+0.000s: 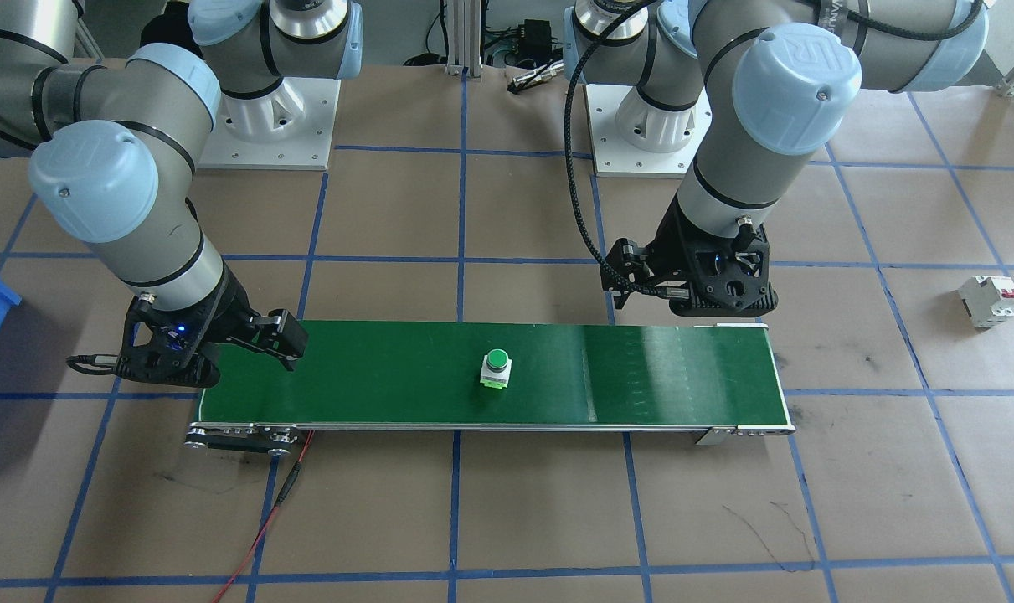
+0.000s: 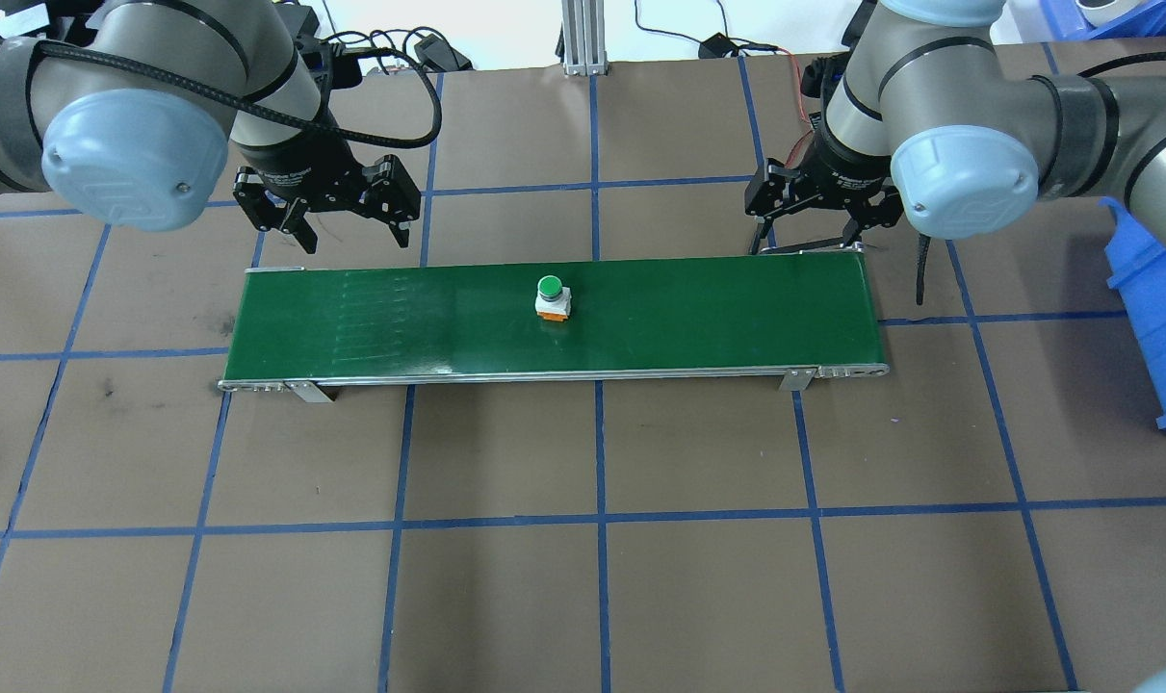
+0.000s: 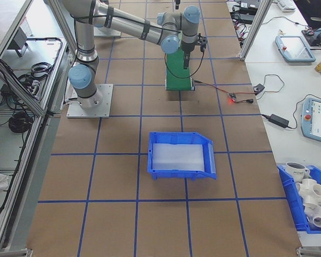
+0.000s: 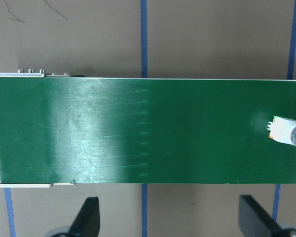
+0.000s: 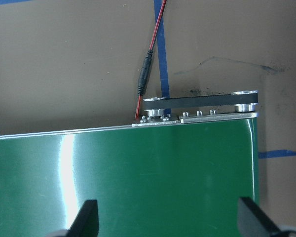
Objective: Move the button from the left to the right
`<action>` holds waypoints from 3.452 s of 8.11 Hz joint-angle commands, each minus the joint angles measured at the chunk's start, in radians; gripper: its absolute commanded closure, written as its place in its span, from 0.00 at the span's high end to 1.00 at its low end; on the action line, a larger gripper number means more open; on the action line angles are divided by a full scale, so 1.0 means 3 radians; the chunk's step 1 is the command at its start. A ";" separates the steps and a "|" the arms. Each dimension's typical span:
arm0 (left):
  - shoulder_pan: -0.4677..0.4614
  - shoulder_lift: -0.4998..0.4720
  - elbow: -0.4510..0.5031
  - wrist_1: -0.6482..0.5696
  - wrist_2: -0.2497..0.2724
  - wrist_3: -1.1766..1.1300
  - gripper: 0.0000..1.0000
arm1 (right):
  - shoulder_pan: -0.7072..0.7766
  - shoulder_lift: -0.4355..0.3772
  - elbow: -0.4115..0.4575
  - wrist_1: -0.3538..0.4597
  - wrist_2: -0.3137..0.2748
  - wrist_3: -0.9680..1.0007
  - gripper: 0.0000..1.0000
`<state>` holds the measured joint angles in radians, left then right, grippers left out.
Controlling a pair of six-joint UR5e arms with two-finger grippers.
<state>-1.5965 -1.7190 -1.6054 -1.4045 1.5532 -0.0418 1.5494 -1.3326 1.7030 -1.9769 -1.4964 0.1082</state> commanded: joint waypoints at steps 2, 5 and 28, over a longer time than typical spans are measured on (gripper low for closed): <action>-0.0001 -0.0043 0.0079 -0.0038 -0.0008 0.0027 1.00 | 0.0010 0.0019 0.0004 -0.0027 0.0273 0.0298 1.00; -0.0001 -0.0048 0.0095 -0.0038 0.0002 0.0119 1.00 | 0.0152 0.0024 0.0009 -0.0017 0.0442 0.0406 1.00; -0.0032 0.0054 0.0069 0.0034 -0.0105 0.0078 1.00 | -0.1353 -0.0088 -0.0425 0.0520 -0.0579 -0.2942 0.00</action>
<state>-1.6037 -1.7050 -1.5874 -1.3952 1.5387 -0.0164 1.2814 -1.3144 1.5806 -1.8371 -1.6219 -0.4563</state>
